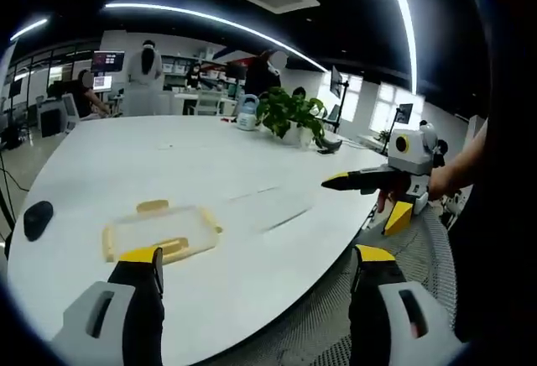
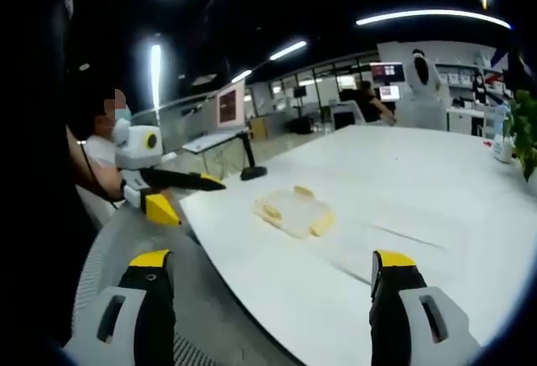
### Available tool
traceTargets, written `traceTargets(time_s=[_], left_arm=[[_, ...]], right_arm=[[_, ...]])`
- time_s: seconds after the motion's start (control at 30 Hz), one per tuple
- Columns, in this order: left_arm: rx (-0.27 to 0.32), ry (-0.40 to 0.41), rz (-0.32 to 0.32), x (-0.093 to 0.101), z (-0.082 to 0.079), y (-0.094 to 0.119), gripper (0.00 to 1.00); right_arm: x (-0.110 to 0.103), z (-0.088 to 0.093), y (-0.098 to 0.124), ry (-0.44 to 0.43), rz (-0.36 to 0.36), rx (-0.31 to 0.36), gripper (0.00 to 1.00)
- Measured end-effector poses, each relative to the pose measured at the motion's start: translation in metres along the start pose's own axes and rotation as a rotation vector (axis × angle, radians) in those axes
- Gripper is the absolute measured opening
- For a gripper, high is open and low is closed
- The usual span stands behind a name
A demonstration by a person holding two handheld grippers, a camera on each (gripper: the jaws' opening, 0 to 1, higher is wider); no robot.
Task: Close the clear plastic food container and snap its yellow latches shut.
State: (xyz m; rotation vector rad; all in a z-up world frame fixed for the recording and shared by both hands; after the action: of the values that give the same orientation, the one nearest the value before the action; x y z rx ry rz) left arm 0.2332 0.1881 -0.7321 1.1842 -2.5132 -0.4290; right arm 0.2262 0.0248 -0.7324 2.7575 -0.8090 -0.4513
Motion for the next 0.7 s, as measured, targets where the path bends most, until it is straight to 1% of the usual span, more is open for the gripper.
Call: traceTargets(time_s=[0.7], left_arm=[[-0.009, -0.001, 0.004, 0.0010, 0.0024, -0.0015, 0.93]], right_arm=[[-0.0002, 0.0007, 0.0008, -0.005, -0.004, -0.001, 0.95]])
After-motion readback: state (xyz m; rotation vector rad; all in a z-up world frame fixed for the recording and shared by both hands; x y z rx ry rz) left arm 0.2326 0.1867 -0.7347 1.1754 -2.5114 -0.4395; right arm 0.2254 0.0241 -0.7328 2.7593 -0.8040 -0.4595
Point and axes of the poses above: the point that each gripper's makers call its tool centre point, and the gripper's own axes: y roughly backward along the fingers, x roughly to its right, z roughly out of its underside, the point moved 2 cm from there along y, roughly backward along the fingers, and after that the axes turned 5 degrees about -z, right-handed, at the moved point
